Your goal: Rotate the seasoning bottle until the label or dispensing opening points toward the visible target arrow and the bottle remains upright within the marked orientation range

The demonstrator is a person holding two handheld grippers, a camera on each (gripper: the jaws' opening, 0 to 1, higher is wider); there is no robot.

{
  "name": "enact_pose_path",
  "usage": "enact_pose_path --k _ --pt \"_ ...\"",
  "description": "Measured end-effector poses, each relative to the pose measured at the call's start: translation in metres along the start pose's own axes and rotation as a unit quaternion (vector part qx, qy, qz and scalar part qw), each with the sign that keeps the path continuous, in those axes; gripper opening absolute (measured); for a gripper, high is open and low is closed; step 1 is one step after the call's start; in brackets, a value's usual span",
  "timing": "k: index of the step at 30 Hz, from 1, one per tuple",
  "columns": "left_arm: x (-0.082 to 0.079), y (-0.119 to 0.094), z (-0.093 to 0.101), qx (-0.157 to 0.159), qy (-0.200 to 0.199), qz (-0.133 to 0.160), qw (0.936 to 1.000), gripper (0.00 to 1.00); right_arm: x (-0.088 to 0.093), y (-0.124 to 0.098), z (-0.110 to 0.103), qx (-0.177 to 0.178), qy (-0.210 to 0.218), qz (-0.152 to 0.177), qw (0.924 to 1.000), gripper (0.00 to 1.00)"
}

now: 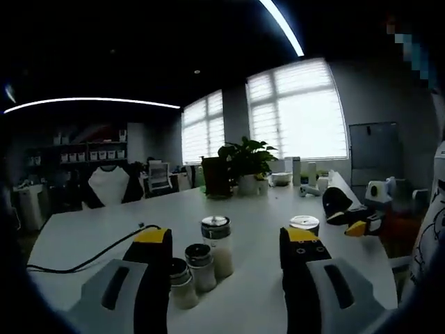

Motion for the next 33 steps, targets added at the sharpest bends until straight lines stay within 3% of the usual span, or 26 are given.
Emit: enact_pose_path --k 7,13,19,33 --pt "0.001 0.024 0.003 0.017 0.015 -0.011 0.9997 0.65 -0.001 0.001 0.002 -0.002 0.015 0.004 0.9999 0.38" --pt "0.004 0.044 0.002 0.022 0.013 -0.017 0.9995 0.64 -0.011 -0.007 0.011 0.011 0.025 0.031 0.9991 0.31" --pt "0.005 0.063 0.002 0.024 0.016 -0.019 0.9994 0.64 -0.008 -0.01 0.017 0.02 0.027 0.028 0.999 0.29" --pt "0.018 0.089 -0.005 -0.006 0.009 -0.042 0.999 0.65 -0.01 -0.014 0.026 0.029 0.07 0.047 0.996 0.21"
Point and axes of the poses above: the point that each gripper's makers call its tool centre point, and the gripper's own axes: y roughly forward along the fingers, z roughly to its right, x roughly out of its underside, the point moved 3 cm from there along -y, roughly backward along the fingers, and after that the axes turned 1 degree about x, right-handed, at the moved point
